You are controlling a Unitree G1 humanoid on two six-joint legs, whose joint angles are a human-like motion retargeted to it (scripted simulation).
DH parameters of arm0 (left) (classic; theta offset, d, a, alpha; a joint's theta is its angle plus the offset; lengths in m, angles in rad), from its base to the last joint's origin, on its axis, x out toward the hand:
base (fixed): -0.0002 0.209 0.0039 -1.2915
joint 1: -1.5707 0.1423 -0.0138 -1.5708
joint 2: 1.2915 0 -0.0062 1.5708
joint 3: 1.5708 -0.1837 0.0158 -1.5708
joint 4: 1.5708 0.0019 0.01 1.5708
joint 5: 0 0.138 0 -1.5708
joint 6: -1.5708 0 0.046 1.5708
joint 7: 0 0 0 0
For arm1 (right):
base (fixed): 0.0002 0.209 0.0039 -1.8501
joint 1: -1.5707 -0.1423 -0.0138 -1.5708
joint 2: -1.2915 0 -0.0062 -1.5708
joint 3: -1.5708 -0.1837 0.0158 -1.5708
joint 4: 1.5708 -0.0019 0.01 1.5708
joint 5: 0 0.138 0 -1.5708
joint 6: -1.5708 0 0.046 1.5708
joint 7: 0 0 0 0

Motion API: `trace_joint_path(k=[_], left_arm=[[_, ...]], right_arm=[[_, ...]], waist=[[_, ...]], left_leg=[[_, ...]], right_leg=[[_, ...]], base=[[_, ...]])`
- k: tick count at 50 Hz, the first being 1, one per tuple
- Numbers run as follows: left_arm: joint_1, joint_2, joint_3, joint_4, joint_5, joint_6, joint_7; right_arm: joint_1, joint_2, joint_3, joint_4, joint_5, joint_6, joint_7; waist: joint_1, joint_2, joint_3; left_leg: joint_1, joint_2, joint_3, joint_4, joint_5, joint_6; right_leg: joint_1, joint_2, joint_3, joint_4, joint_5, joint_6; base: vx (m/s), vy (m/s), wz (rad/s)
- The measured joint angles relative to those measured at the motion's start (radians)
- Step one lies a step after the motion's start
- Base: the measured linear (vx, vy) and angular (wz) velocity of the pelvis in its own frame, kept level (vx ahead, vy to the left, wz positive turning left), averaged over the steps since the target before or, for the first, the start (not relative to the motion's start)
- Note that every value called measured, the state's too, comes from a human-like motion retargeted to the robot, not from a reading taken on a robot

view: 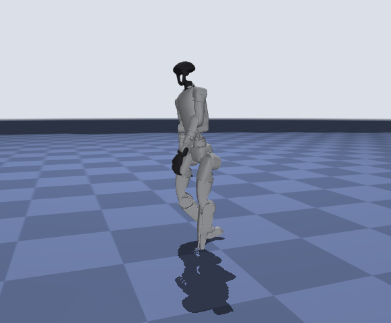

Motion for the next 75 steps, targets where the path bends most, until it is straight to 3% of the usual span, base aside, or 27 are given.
trace_joint_path(k=[27, 40, 58, 75], left_arm=[[0.012, 0.07, -0.082, -0.035, 0.138, -0.018, -0.062], [0.05, 0.155, -0.126, -0.001, 0.139, -0.016, -0.067], [-0.252, 0.117, -0.205, 0.067, 0.013, -0.019, -0.046], [-0.394, 0.166, -0.212, 0.062, -0.15, -0.017, -0.105]], right_arm=[[-0.007, 0.002, 0.022, -0.062, -0.017, -0.009, 0.096], [-0.259, -0.043, 0.03, -0.142, -0.037, 0.0, 0.107], [-0.73, -0.037, 0.107, -0.099, 0.069, 0.037, 0.07], [-0.966, 0.048, 0.128, -0.167, 0.231, 0.056, 0.082]], waist=[[0.021, -0.036, -0.008], [0.038, -0.081, 0.019], [-0.053, -0.092, 0.167], [-0.121, -0.066, 0.154]], left_leg=[[0.022, -0.009, 0.001, -0.001, 0.005, 0.0], [0.015, -0.004, 0.021, -0.001, 0.012, 0.0], [-0.24, -0.008, 0.157, 0.083, 0.029, 0.0], [-0.465, 0.055, 0.239, 0.152, 0.006, 0.0]], right_leg=[[0.039, -0.007, -0.031, 0.003, -0.007, -0.003], [0.025, -0.007, -0.025, 0.005, -0.046, -0.028], [-0.299, -0.051, 0.079, 0.1, -0.096, -0.103], [-0.541, -0.005, 0.124, 0.083, -0.056, -0.129]], base=[[0.0, 0.0, 0.0], [-0.02, -0.02, -0.06], [-0.07, -0.07, -0.3], [-0.01, -0.03, -0.23]])
